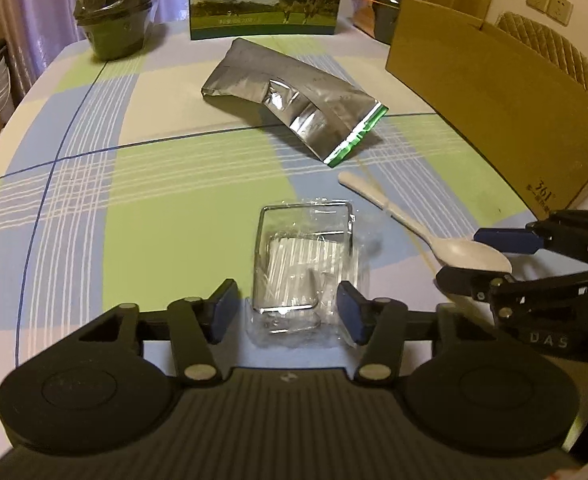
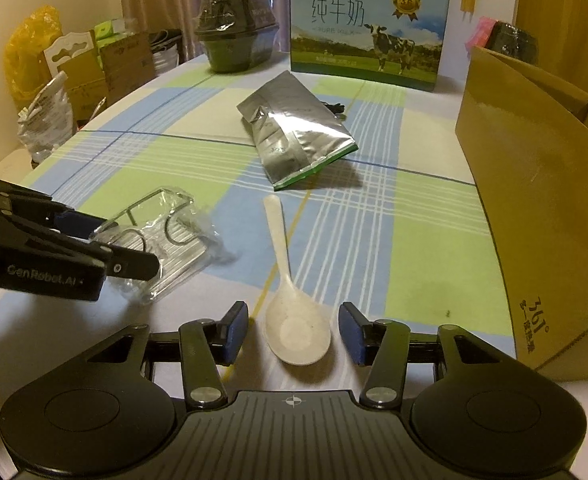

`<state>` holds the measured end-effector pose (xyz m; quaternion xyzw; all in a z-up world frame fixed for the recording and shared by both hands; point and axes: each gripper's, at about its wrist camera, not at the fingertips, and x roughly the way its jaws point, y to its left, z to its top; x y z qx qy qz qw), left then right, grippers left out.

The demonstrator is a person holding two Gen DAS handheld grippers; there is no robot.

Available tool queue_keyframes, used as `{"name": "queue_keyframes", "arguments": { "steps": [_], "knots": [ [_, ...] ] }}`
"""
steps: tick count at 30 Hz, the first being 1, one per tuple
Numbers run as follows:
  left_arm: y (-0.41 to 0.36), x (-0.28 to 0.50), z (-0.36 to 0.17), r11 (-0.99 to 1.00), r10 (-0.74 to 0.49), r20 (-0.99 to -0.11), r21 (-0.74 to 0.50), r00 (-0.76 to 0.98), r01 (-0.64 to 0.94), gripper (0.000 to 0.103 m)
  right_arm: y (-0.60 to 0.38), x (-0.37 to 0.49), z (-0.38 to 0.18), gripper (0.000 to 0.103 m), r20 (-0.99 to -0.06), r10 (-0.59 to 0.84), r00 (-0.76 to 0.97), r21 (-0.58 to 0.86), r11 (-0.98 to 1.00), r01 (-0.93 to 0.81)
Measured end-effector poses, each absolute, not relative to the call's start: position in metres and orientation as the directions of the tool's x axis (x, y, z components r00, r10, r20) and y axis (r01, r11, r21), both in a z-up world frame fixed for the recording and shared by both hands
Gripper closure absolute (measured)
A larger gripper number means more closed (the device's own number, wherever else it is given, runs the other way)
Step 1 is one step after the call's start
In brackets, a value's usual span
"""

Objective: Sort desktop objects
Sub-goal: 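Lift the white spoon and the clear stick packet off the table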

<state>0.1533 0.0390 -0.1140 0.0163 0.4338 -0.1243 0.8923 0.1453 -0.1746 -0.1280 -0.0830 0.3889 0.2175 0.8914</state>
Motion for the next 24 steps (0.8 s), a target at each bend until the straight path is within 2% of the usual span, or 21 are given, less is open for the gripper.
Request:
{"name": "queue_keyframes", "arguments": {
  "steps": [5, 15, 16, 19, 24],
  "knots": [
    [0.041, 0.1523, -0.1105, 0.973, -0.202, -0.763, -0.086, 0.614, 0.213, 0.077, -0.1724, 0.1441, -0.1277, 0.055, -0.724, 0.326, 0.608, 0.008, 0.885, -0.465],
    [0.0391, 0.1511, -0.1098, 0.975, -0.19, -0.763, -0.071, 0.618, 0.212, 0.077, -0.1728, 0.1456, -0.1302, 0.056, -0.729, 0.316, 0.607, -0.014, 0.88, -0.474],
    [0.0388, 0.151, -0.1096, 0.975, -0.191, -0.763, -0.072, 0.618, 0.212, 0.077, -0.1726, 0.1453, -0.1303, 0.058, -0.73, 0.315, 0.607, -0.01, 0.882, -0.471],
    [0.0389, 0.1508, -0.1094, 0.975, -0.19, -0.763, -0.071, 0.618, 0.212, 0.077, -0.1724, 0.1451, -0.1298, 0.072, -0.733, 0.325, 0.598, 0.004, 0.881, -0.474],
    [0.0385, 0.151, -0.1092, 0.974, -0.19, -0.764, -0.069, 0.616, 0.215, 0.077, -0.1722, 0.1445, -0.1287, 0.073, -0.736, 0.324, 0.594, 0.009, 0.882, -0.471]
  ]
}}
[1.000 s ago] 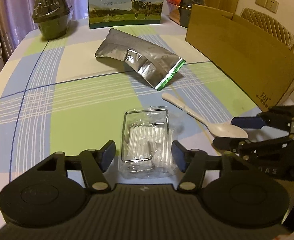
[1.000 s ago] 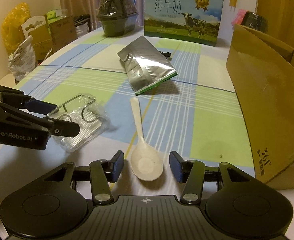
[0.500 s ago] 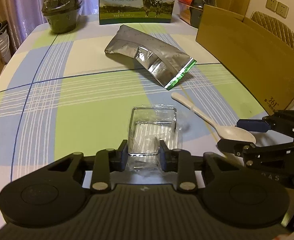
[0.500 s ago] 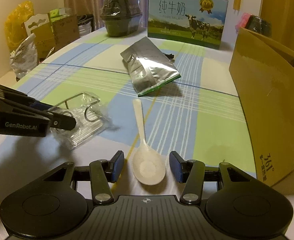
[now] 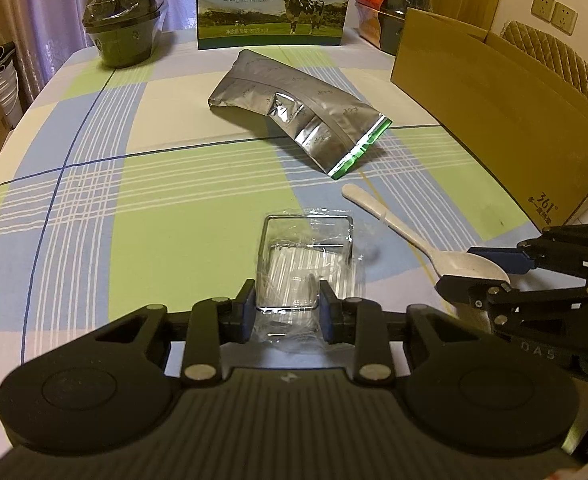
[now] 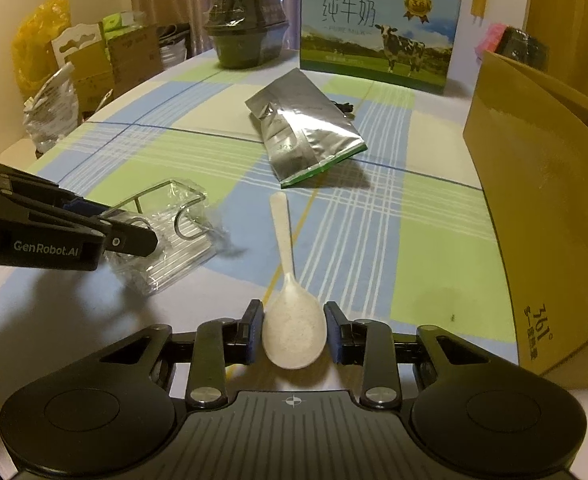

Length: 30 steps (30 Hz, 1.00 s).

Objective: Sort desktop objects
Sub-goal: 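Lift the white spoon and the clear stick packet off the table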

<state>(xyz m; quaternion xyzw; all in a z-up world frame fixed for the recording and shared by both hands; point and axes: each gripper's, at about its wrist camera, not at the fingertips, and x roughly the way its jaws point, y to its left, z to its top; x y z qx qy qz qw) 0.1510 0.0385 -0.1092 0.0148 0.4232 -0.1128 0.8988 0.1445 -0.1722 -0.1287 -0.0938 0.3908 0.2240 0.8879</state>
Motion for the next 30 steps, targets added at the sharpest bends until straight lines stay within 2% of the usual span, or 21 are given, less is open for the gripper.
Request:
{"name": "queue_keyframes", "arguments": {
  "steps": [8, 11, 16, 21, 23, 30],
  "knots": [
    [0.038, 0.1509, -0.1102, 0.975, -0.186, -0.764, -0.063, 0.617, 0.215, 0.076, -0.1715, 0.1425, -0.1276, 0.073, -0.736, 0.317, 0.599, -0.013, 0.877, -0.48],
    [0.0391, 0.1508, -0.1104, 0.975, -0.187, -0.764, -0.066, 0.618, 0.213, 0.076, -0.1697, 0.1385, -0.128, 0.067, -0.734, 0.312, 0.603, -0.042, 0.865, -0.499],
    [0.0393, 0.1504, -0.1104, 0.976, -0.183, -0.761, -0.062, 0.623, 0.21, 0.075, -0.1714, 0.1354, -0.1284, 0.065, -0.736, 0.303, 0.605, -0.062, 0.86, -0.506],
    [0.0386, 0.1515, -0.1107, 0.976, -0.181, -0.76, -0.061, 0.624, 0.209, 0.075, -0.175, 0.1395, -0.1282, 0.066, -0.739, 0.306, 0.601, -0.035, 0.872, -0.487],
    [0.0383, 0.1517, -0.1109, 0.976, -0.18, -0.76, -0.059, 0.624, 0.209, 0.075, -0.1751, 0.1395, -0.1281, 0.072, -0.739, 0.311, 0.598, -0.026, 0.873, -0.487],
    [0.0349, 0.1512, -0.1089, 0.975, -0.176, -0.759, -0.045, 0.627, 0.218, 0.077, -0.1753, 0.139, -0.1271, 0.073, -0.737, 0.308, 0.601, -0.015, 0.882, -0.47]
  ]
}}
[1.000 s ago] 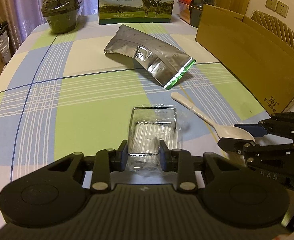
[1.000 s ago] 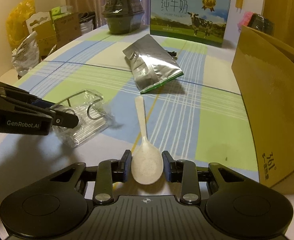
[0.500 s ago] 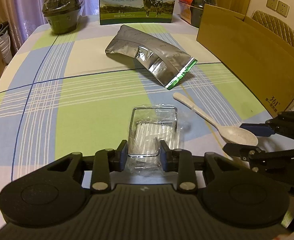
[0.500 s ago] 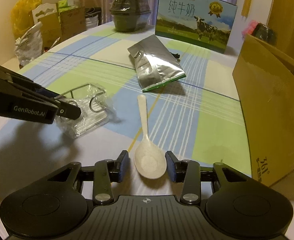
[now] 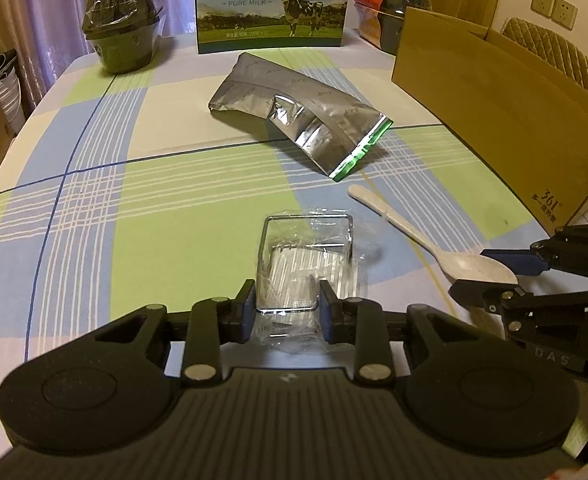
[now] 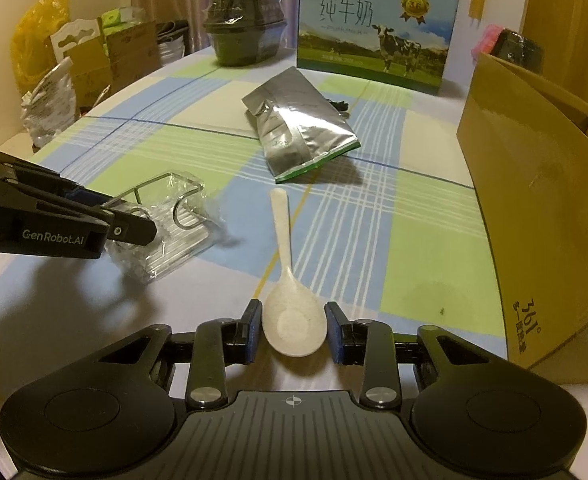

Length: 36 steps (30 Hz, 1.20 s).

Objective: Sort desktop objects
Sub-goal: 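Lift the white spoon and the clear stick packet off the table, then carry the spoon and stick packet over the cardboard box and release the packet from the left tool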

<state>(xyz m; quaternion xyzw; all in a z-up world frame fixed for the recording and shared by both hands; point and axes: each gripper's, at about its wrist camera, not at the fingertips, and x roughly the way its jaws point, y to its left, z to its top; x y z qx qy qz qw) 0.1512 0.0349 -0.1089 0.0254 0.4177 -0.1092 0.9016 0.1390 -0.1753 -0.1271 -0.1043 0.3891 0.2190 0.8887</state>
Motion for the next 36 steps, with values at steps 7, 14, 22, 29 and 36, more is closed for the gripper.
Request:
{"name": "queue_keyframes", "arguments": {
  "steps": [7, 14, 22, 29, 36],
  "knots": [
    [0.034, 0.144, -0.095, 0.975, -0.194, -0.707, -0.065, 0.68, 0.211, 0.077, -0.176, 0.137, -0.115, 0.073, -0.7, 0.316, 0.64, -0.012, 0.891, -0.453],
    [0.034, 0.139, -0.079, 0.978, -0.205, -0.687, -0.112, 0.697, 0.177, 0.077, -0.183, 0.131, -0.098, 0.073, -0.664, 0.307, 0.682, -0.018, 0.905, -0.425],
    [0.017, 0.119, -0.042, 0.982, -0.191, -0.653, -0.134, 0.733, 0.136, 0.077, -0.198, 0.118, -0.062, 0.073, -0.617, 0.309, 0.724, -0.001, 0.919, -0.393],
    [0.0, 0.096, -0.012, 0.983, -0.181, -0.64, -0.126, 0.747, 0.131, 0.077, -0.218, 0.098, -0.031, 0.073, -0.574, 0.301, 0.762, 0.019, 0.935, -0.355],
    [-0.023, 0.075, 0.007, 0.983, -0.181, -0.63, -0.086, 0.755, 0.164, 0.077, -0.237, 0.08, -0.006, 0.073, -0.53, 0.296, 0.795, 0.03, 0.943, -0.331]
  ]
}}
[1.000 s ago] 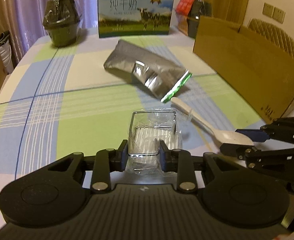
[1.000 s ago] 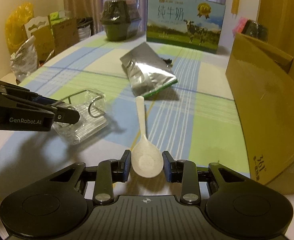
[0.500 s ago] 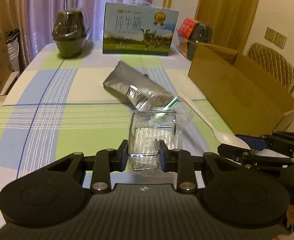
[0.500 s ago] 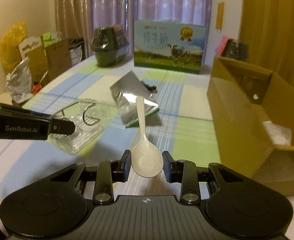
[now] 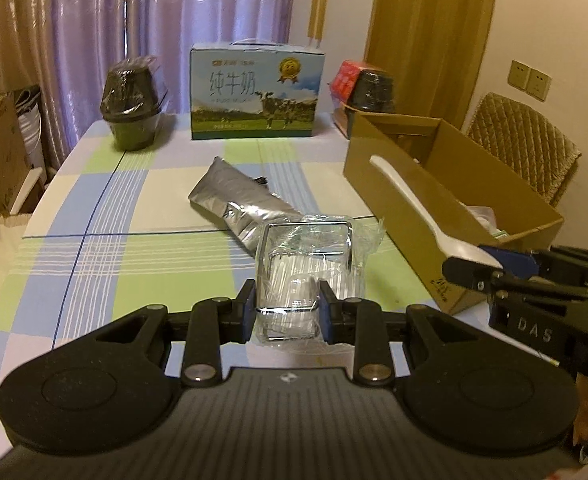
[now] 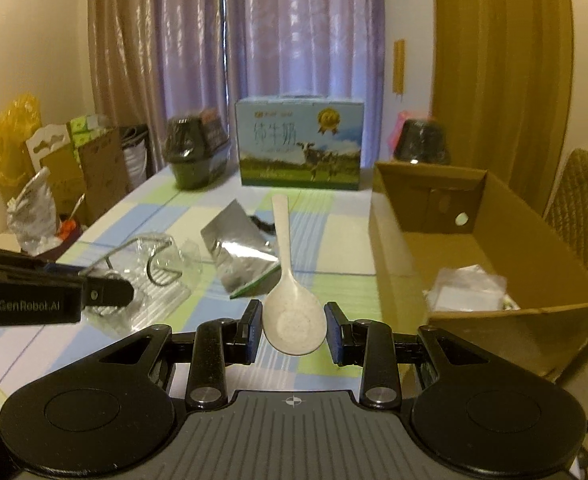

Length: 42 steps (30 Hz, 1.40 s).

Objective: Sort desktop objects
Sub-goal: 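Carry the spoon and stick packet over the cardboard box and release the packet from the left tool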

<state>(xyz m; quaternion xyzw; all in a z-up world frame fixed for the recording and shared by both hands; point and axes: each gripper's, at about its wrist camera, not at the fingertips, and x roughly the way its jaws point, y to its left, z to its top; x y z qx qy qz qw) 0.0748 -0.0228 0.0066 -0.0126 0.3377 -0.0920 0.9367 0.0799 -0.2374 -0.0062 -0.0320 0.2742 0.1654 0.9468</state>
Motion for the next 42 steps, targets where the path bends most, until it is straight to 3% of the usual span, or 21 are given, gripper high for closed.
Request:
{"name": "queue_keyframes", "arguments": {
  "steps": [27, 42],
  "knots": [
    [-0.104, 0.072, 0.06, 0.942, -0.316, -0.551, -0.085, 0.773, 0.324, 0.077, -0.337, 0.067, 0.062, 0.073, -0.405, 0.139, 0.904, 0.035, 0.99, -0.136],
    [-0.181, 0.126, 0.057, 0.904, -0.397, -0.562, -0.1, 0.726, 0.417, 0.077, -0.399, 0.103, 0.057, 0.073, -0.428, 0.073, 0.901, 0.036, 0.997, -0.063]
  ]
}}
